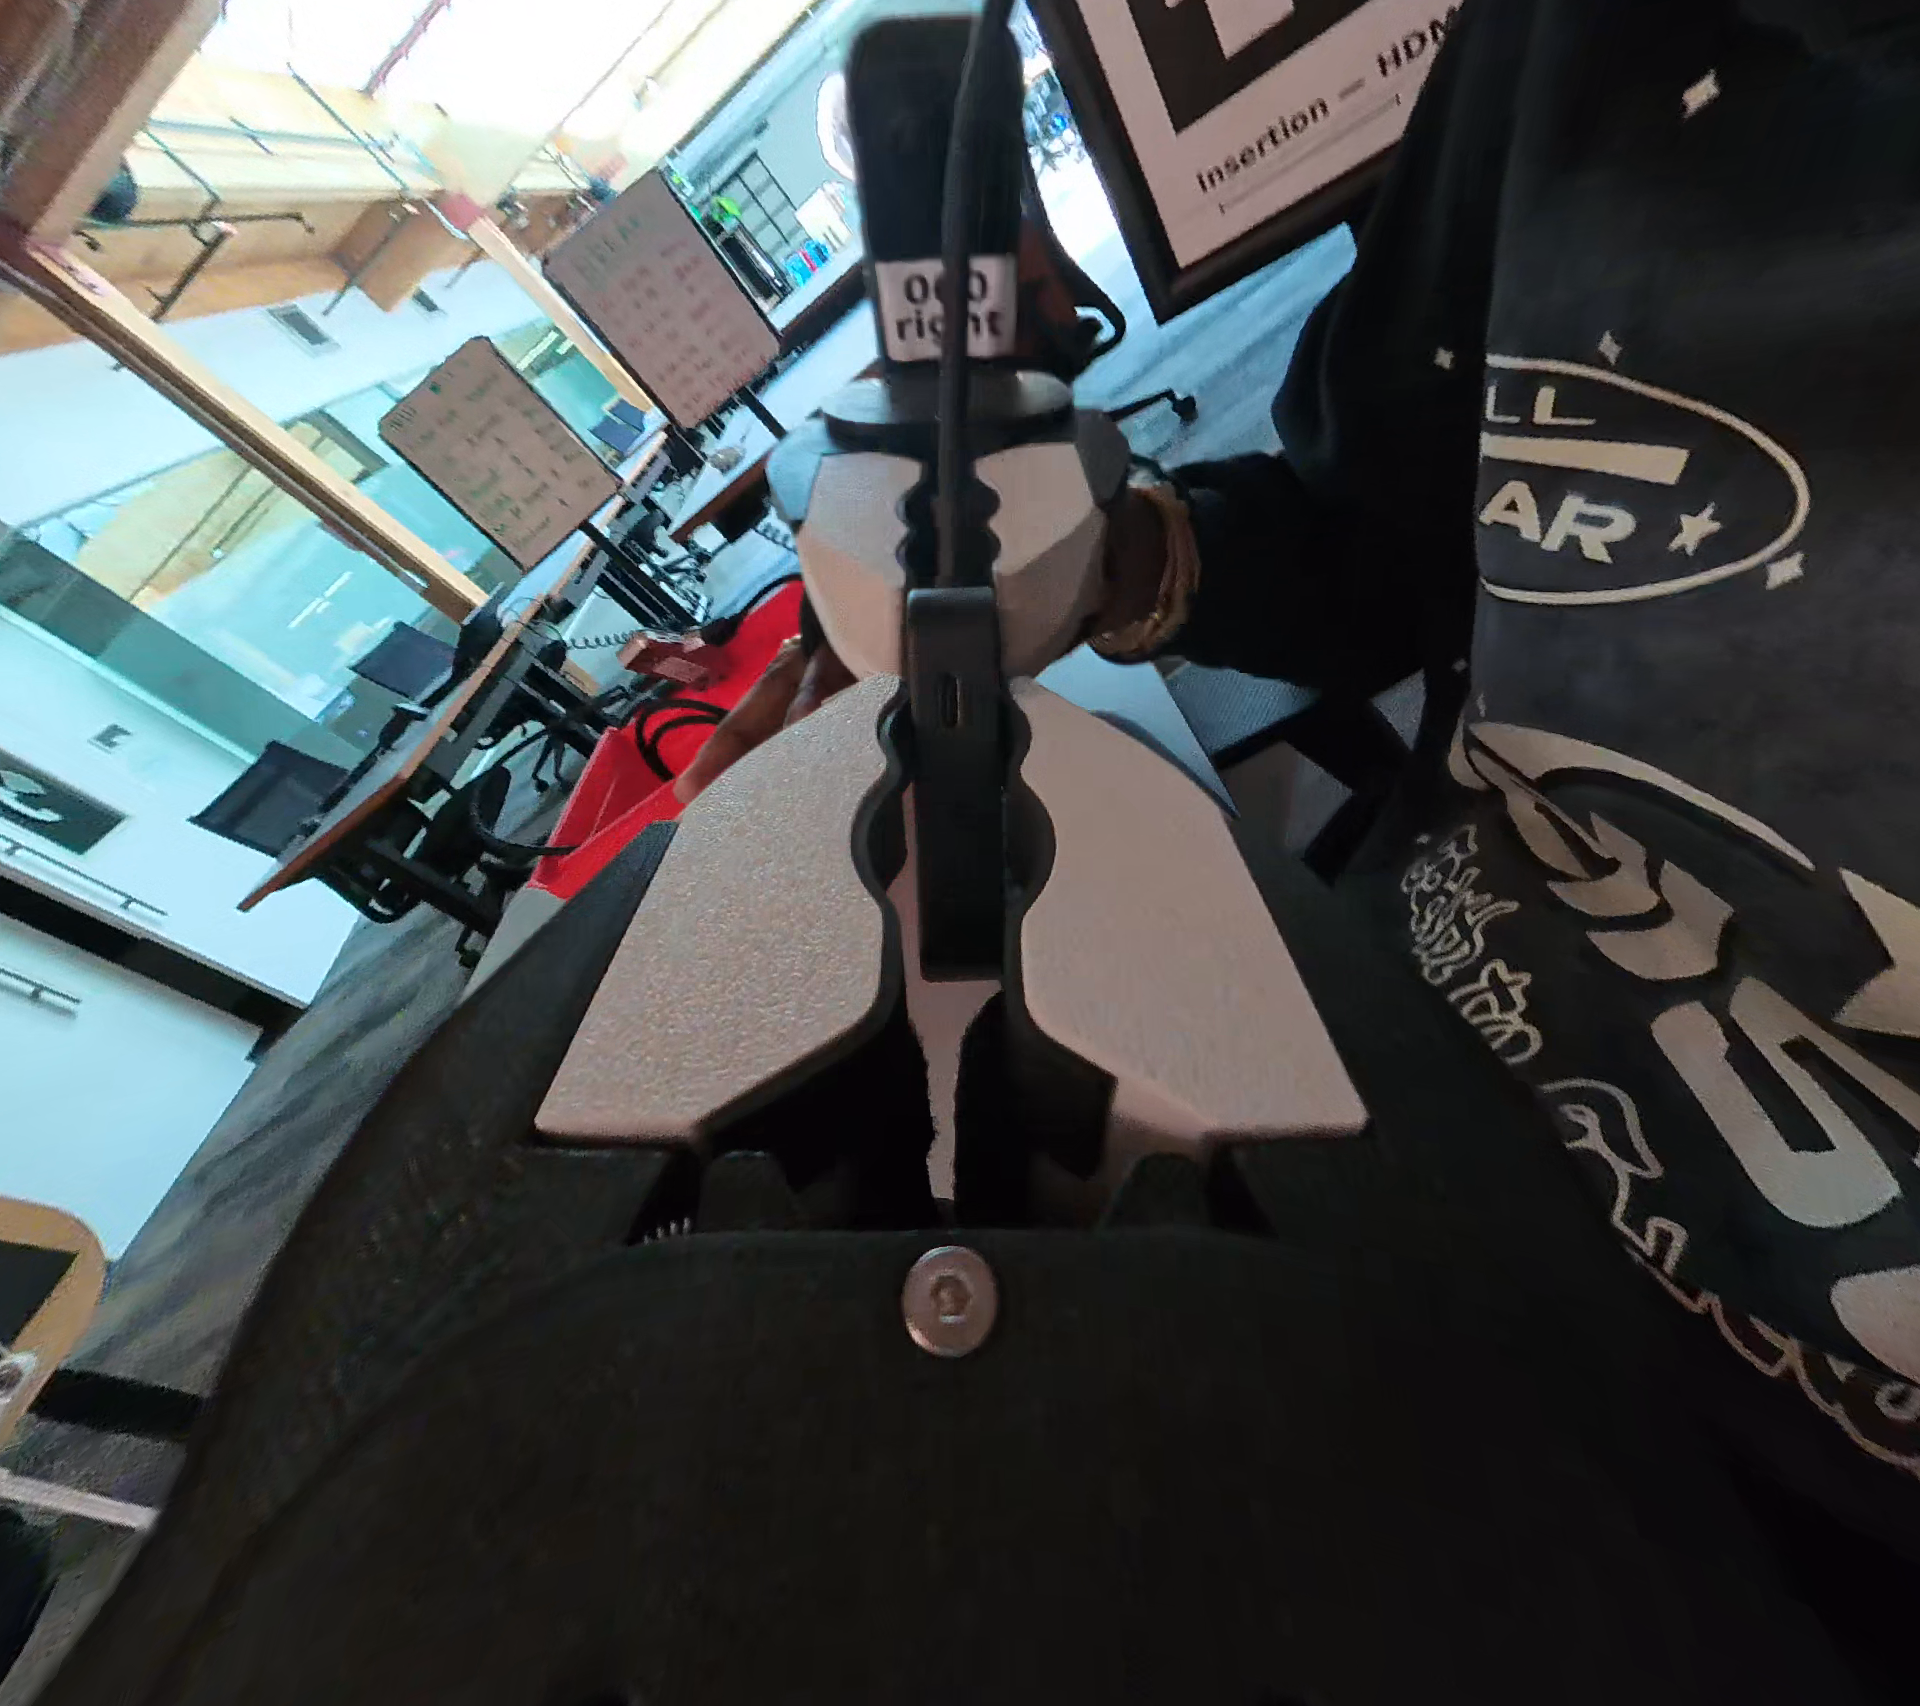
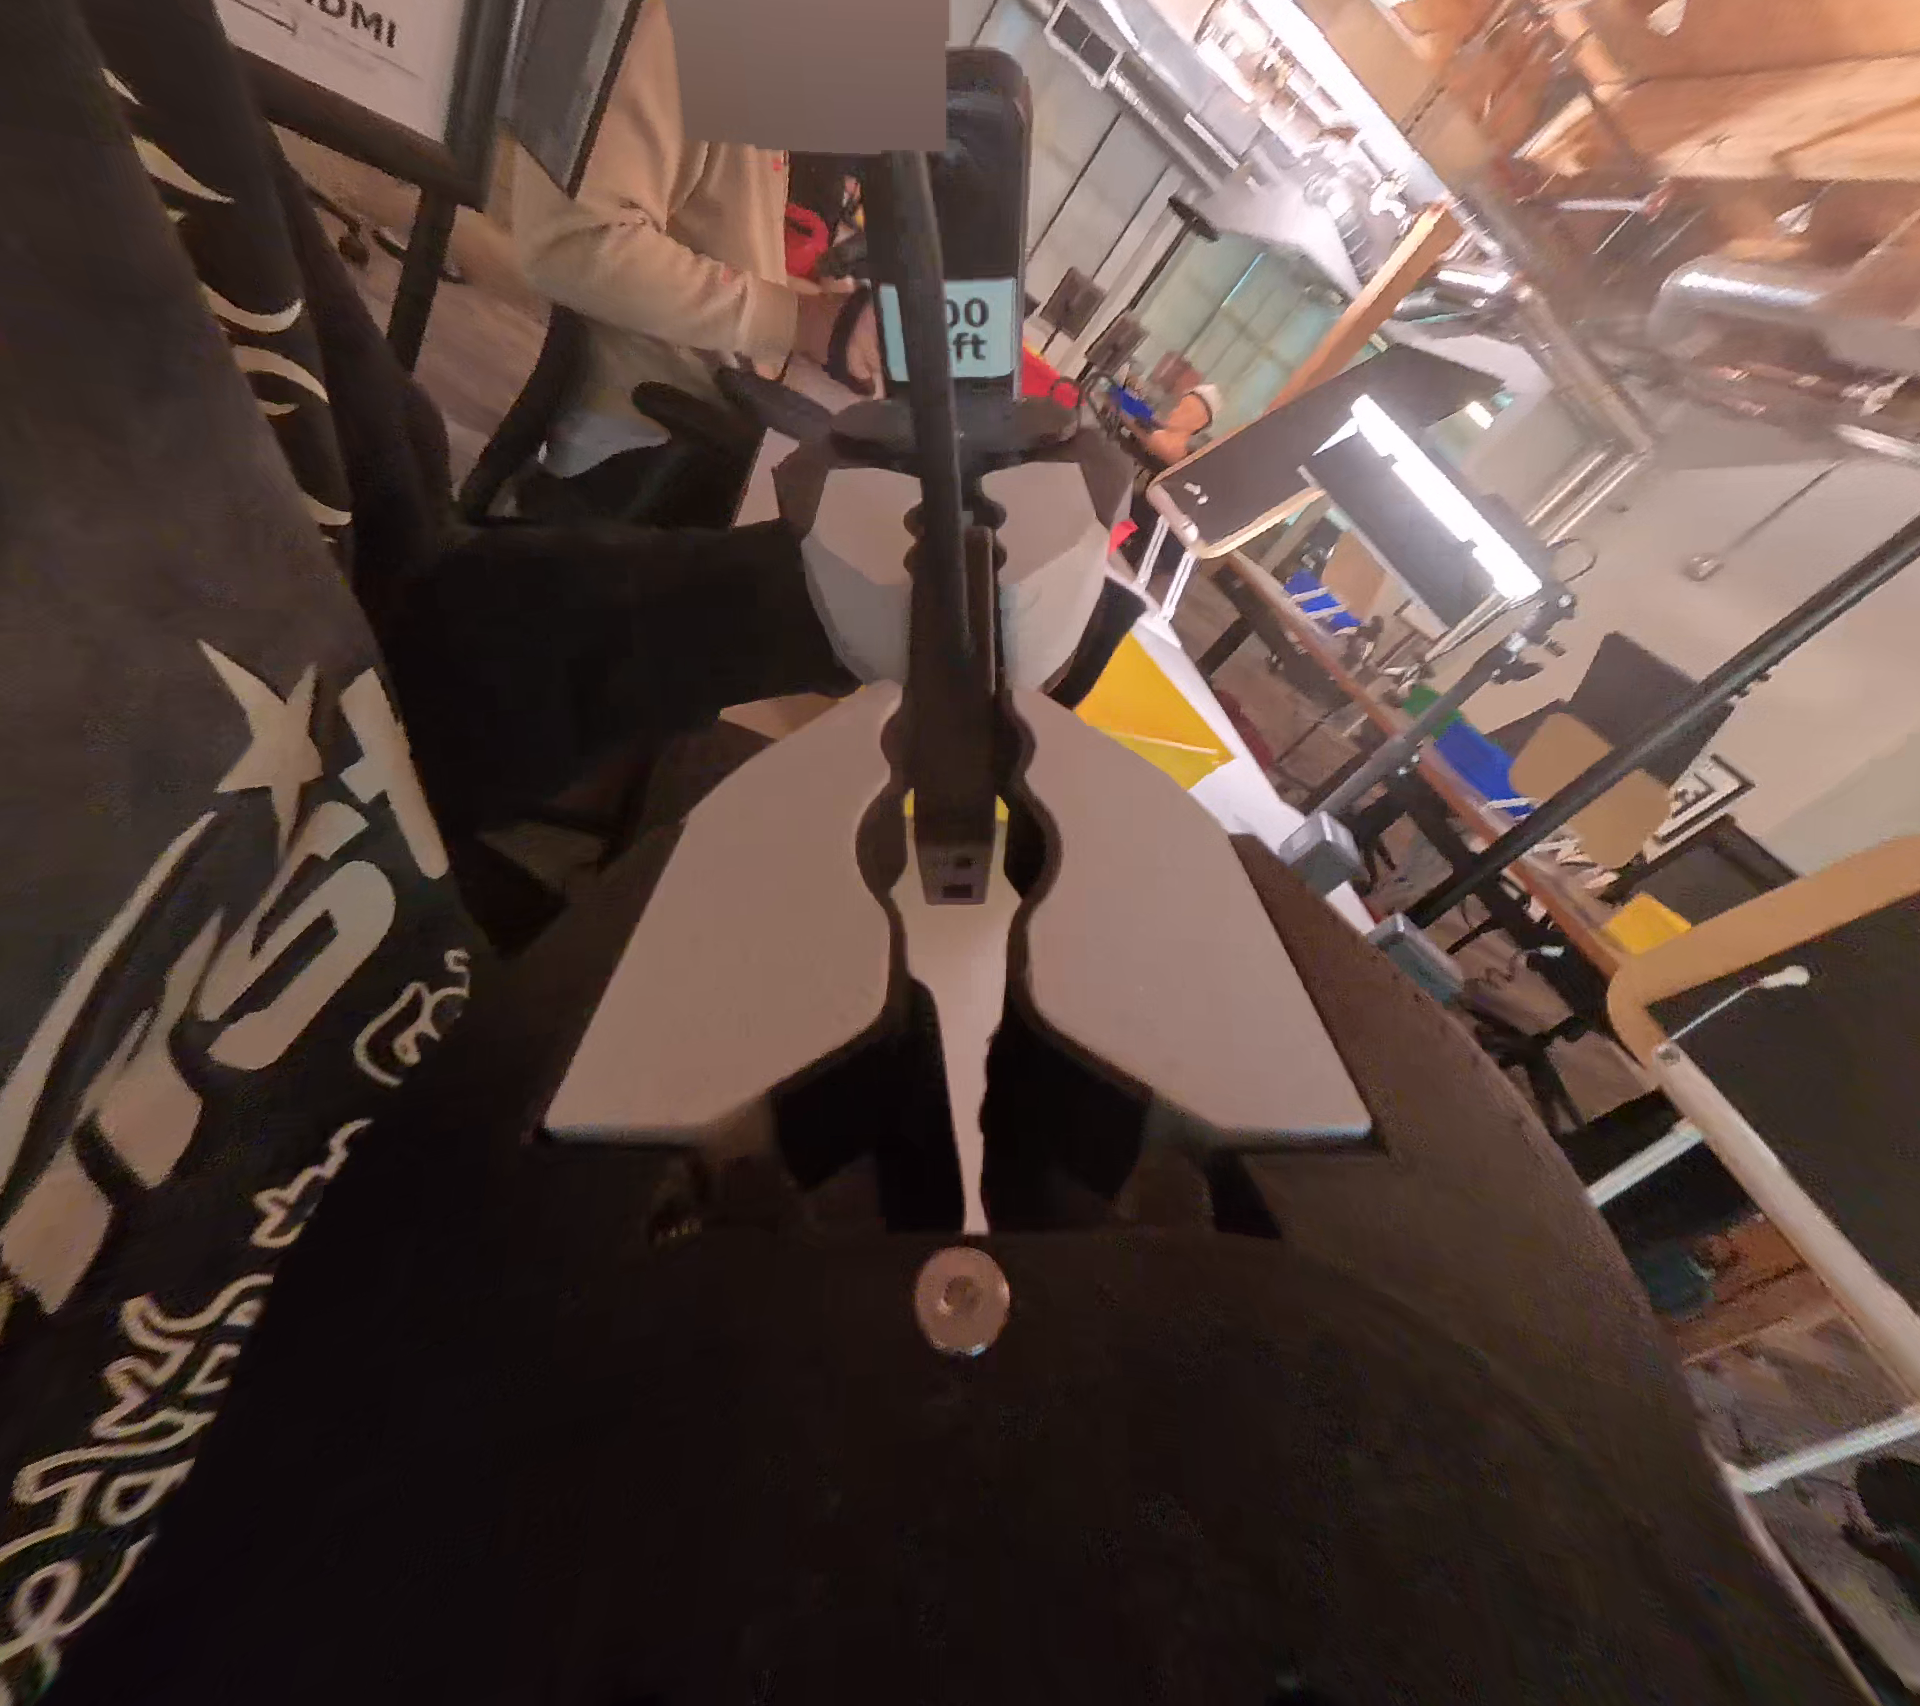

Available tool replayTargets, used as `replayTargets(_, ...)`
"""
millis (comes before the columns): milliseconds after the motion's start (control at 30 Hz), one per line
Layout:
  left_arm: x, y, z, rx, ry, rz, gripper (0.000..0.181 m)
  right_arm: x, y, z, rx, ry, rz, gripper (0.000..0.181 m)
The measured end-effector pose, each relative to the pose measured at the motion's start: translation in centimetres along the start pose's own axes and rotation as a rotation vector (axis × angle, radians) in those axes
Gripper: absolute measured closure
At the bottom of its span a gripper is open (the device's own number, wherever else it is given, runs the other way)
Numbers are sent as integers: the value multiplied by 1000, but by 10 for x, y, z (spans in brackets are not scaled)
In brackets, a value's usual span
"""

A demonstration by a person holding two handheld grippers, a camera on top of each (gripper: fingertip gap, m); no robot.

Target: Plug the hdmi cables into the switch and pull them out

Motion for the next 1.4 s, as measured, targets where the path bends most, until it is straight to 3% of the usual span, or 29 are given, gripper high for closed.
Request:
replayTargets(100,-5,0,-11,-105,-13,69,164,-1,-5,11,24,27,118,167)
replayTargets(200,-11,-4,-32,-275,-106,215,145,-10,-22,27,78,105,387,167)
replayTargets(300,-10,0,-39,-324,-248,313,133,-19,-40,36,93,187,648,167)
replayTargets(467,-6,25,-28,-286,-248,292,136,-17,-36,30,65,150,681,167)
replayTargets(533,-9,27,-23,-267,-192,291,164,-15,-33,29,66,168,676,167)
replayTargets(667,-13,20,-32,-367,-174,294,168,-8,-32,45,183,261,646,157)
replayTargets(767,-10,3,-57,-605,-332,419,168,1,-37,63,461,155,587,135)
replayTargets(833,-1,-9,-68,-732,-484,532,168,5,-32,62,556,-47,445,124)
replayTargets(900,9,-14,-72,-780,-607,629,168,12,-18,58,591,-212,247,101)
replayTargets(967,15,-10,-71,-775,-671,666,168,15,-6,53,592,-228,137,92)
replayTargets(1200,17,21,-55,-725,-587,565,168,18,-5,54,648,-249,-12,102)
replayTargets(1400,19,28,-51,-755,-490,499,168,18,-11,57,646,-220,-61,112)
Point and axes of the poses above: each gripper's, where its closed fingertips meet, y out along the fingers, x out of its underside, z = x × y across the jaws, the point moved 4 cm from there along -y, back along the fingers, and after that the axes turned 5 degrees about z, right-handed, at the moved point
